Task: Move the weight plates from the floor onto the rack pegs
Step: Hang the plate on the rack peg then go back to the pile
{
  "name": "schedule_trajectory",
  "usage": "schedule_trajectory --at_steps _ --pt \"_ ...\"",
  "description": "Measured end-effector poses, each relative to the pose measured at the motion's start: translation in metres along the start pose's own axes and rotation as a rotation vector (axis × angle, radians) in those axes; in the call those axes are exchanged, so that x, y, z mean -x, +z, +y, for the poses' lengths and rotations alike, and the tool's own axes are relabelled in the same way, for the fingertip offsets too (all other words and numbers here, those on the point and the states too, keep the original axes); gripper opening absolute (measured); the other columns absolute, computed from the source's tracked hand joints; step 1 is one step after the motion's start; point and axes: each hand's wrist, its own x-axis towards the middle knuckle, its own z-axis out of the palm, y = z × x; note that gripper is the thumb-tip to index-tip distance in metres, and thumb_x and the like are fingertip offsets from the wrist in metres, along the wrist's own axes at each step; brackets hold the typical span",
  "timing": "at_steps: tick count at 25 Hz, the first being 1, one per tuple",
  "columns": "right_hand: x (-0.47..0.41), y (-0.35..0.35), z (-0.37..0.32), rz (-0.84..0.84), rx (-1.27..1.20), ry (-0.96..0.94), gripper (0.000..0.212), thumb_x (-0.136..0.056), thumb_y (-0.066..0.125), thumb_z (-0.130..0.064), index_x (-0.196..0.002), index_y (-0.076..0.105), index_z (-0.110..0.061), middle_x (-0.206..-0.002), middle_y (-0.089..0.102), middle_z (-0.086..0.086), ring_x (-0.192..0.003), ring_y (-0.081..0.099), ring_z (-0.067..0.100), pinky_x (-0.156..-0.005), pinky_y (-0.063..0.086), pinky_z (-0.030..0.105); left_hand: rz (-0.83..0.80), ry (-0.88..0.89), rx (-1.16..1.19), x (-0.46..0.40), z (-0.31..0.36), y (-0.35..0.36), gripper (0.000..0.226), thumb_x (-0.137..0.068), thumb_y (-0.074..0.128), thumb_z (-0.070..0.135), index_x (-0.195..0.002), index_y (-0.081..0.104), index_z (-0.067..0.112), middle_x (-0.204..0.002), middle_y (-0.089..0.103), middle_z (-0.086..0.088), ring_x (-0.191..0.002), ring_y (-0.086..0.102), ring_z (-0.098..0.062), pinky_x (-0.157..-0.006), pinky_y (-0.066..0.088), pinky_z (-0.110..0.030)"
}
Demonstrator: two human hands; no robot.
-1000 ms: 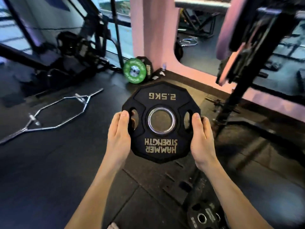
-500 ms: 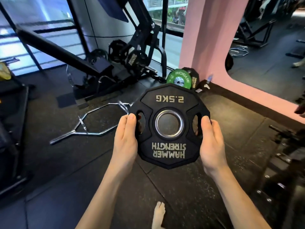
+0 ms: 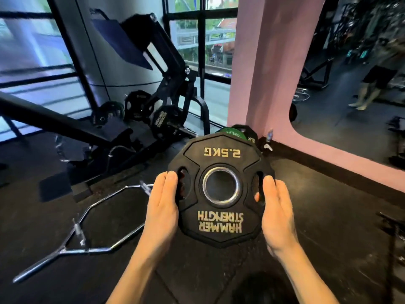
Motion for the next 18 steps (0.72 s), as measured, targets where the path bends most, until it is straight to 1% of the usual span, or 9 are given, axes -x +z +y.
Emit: schedule_trajectory --at_steps 2,4,6,7,8,12,15,17,18 --pt "-0.052 0.019 0.003 0.039 0.019 0.004 0.042 -0.078 0.044 -0.075 -0.073 0.056 -0.035 -0.067 0.049 -0.012 -0.072 0.048 0.020 -0.072 0.044 0.045 -0.059 0.020 -0.023 -0.059 -0.011 0.017 0.032 -0.105 0.036 0.017 -0.075 0.048 0.019 -0.071 0.048 0.016 -0.064 0.045 0.008 -0.063 0.037 -0.006" --pt "-0.111 0.041 0.010 0.092 0.046 -0.003 0.036 -0.087 0.042 -0.066 -0.075 0.055 -0.035 -0.068 0.050 -0.011 -0.074 0.049 0.020 -0.075 0.047 0.050 -0.120 0.061 -0.065 -0.126 -0.033 0.036 0.030 -0.104 0.038 0.019 -0.076 0.047 0.022 -0.073 0.048 0.014 -0.066 0.045 0.008 -0.066 0.039 -0.009" --pt "-0.167 0.060 0.020 0.148 0.055 -0.018 0.032 -0.097 0.040 -0.054 -0.078 0.053 -0.032 -0.072 0.051 -0.009 -0.076 0.051 0.020 -0.079 0.047 0.051 -0.150 -0.008 0.027 -0.189 -0.050 0.058 0.027 -0.097 0.044 0.037 -0.073 0.052 0.026 -0.077 0.051 0.007 -0.073 0.048 -0.003 -0.075 0.043 -0.028" --pt "-0.193 0.069 0.025 0.174 0.055 -0.023 0.031 -0.099 0.039 -0.051 -0.080 0.052 -0.030 -0.073 0.052 -0.008 -0.077 0.051 0.019 -0.078 0.047 0.049 -0.156 -0.054 0.069 -0.218 -0.057 0.068 0.027 -0.091 0.046 0.045 -0.070 0.053 0.029 -0.078 0.053 0.006 -0.075 0.049 -0.007 -0.075 0.043 -0.036" --pt "-0.226 0.079 0.032 0.219 0.058 -0.018 0.031 -0.099 0.038 -0.050 -0.082 0.052 -0.028 -0.073 0.052 -0.009 -0.076 0.052 0.017 -0.076 0.046 0.046 -0.174 -0.081 0.085 -0.254 -0.066 0.082 0.027 -0.088 0.047 0.047 -0.069 0.054 0.030 -0.078 0.054 0.006 -0.074 0.049 -0.008 -0.075 0.042 -0.038" --pt "-0.333 0.104 0.036 0.336 0.015 -0.026 0.033 -0.099 0.042 -0.047 -0.080 0.051 -0.022 -0.065 0.052 -0.015 -0.066 0.051 0.003 -0.069 0.043 0.036 -0.281 -0.063 0.053 -0.373 -0.080 0.139 0.031 -0.101 0.042 0.029 -0.072 0.049 0.021 -0.076 0.050 0.004 -0.066 0.044 -0.003 -0.069 0.039 -0.033" --pt "-0.415 0.104 0.043 0.420 -0.006 -0.031 0.033 -0.098 0.043 -0.047 -0.081 0.052 -0.021 -0.071 0.053 -0.010 -0.070 0.052 0.006 -0.072 0.044 0.035 -0.387 -0.079 0.069 -0.453 -0.096 0.197 0.032 -0.101 0.041 0.027 -0.070 0.046 0.018 -0.074 0.048 0.000 -0.067 0.044 -0.008 -0.067 0.039 -0.031" --pt "-0.465 0.094 0.053 0.457 -0.023 -0.024 0.030 -0.099 0.043 -0.047 -0.088 0.055 -0.022 -0.073 0.058 -0.011 -0.071 0.057 0.003 -0.071 0.048 0.031 -0.448 -0.065 0.083 -0.494 -0.108 0.239 0.032 -0.100 0.040 0.027 -0.070 0.046 0.018 -0.074 0.048 0.001 -0.064 0.045 -0.005 -0.063 0.040 -0.022" --pt "-0.492 0.087 0.059 0.480 -0.031 -0.021 0.029 -0.099 0.043 -0.046 -0.090 0.056 -0.022 -0.070 0.060 -0.014 -0.069 0.059 0.000 -0.066 0.050 0.026 -0.468 -0.053 0.084 -0.515 -0.115 0.263 0.032 -0.101 0.040 0.027 -0.071 0.046 0.017 -0.074 0.048 0.001 -0.062 0.044 -0.002 -0.060 0.040 -0.018"
